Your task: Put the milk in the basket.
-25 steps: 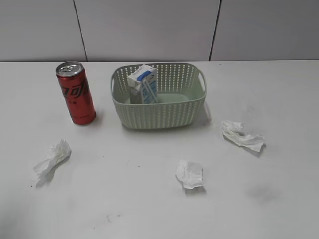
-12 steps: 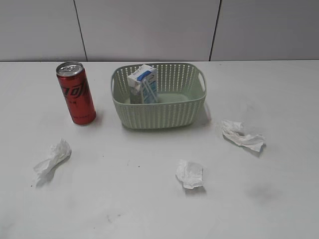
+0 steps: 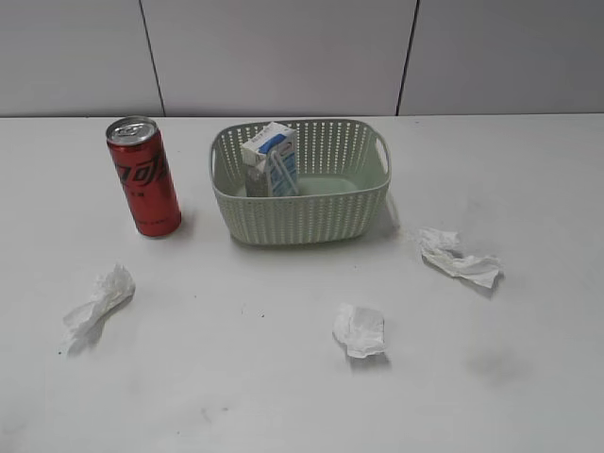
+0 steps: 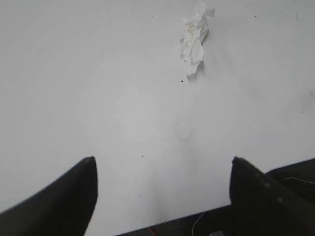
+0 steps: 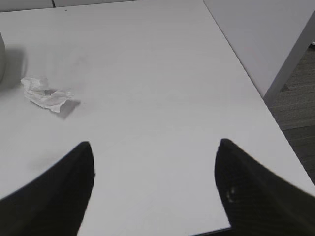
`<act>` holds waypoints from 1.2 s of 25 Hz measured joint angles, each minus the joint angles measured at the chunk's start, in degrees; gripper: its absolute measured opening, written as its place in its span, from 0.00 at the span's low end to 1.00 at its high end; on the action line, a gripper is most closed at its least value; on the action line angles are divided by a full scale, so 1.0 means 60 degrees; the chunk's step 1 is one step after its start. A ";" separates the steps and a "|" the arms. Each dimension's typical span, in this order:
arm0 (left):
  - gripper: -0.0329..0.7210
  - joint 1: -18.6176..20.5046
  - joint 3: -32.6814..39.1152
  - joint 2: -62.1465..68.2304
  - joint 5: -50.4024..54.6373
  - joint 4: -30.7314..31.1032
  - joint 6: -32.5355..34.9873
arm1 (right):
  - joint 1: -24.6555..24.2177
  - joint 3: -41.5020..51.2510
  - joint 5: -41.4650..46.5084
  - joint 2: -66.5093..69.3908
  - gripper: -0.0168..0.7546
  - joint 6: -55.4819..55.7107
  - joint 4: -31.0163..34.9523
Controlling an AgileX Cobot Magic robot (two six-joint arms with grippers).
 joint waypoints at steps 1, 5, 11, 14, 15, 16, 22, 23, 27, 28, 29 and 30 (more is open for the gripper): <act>0.86 0.0000 0.0000 0.0000 0.0000 0.0000 0.0009 | 0.0000 0.0000 0.0000 0.0000 0.78 0.0000 0.0000; 0.79 0.0000 0.0000 0.0000 0.0000 0.0000 0.0009 | 0.0000 0.0000 0.0000 0.0000 0.78 0.0000 0.0000; 0.65 0.0278 0.0000 -0.0538 0.0000 -0.0033 0.0009 | 0.0000 0.0000 0.0000 0.0000 0.78 0.0000 0.0000; 0.60 0.0887 0.0004 -0.1188 0.0000 -0.0033 0.0009 | 0.0000 0.0000 0.0000 0.0000 0.78 0.0000 0.0000; 0.58 0.1171 0.0004 -0.1403 0.0000 -0.0042 0.0009 | 0.0000 0.0000 0.0000 0.0000 0.78 0.0000 0.0000; 0.56 0.1479 0.0004 -0.1668 0.0000 -0.0042 0.0009 | 0.0000 0.0000 0.0000 0.0000 0.78 0.0000 0.0000; 0.45 0.3043 0.0011 -0.3322 0.0000 -0.0070 0.0009 | 0.0000 0.0000 0.0000 0.0000 0.78 0.0000 0.0000; 0.43 0.3226 0.0011 -0.3608 0.0000 -0.0070 0.0009 | 0.0000 0.0000 0.0000 0.0000 0.78 0.0000 0.0000; 0.37 0.3509 0.0011 -0.4527 0.0008 -0.0082 0.0009 | 0.0000 0.0000 0.0000 0.0000 0.78 0.0000 0.0000; 0.36 0.3516 0.0011 -0.4599 0.0008 -0.0093 0.0009 | 0.0000 0.0000 0.0000 0.0000 0.78 0.0000 0.0000; 0.36 0.3516 0.0011 -0.4622 0.0008 -0.0093 0.0009 | 0.0000 0.0000 0.0000 0.0000 0.78 0.0000 0.0000; 0.35 0.3516 0.0011 -0.4632 0.0008 -0.0111 0.0009 | 0.0000 0.0000 0.0000 0.0000 0.78 0.0000 -0.0012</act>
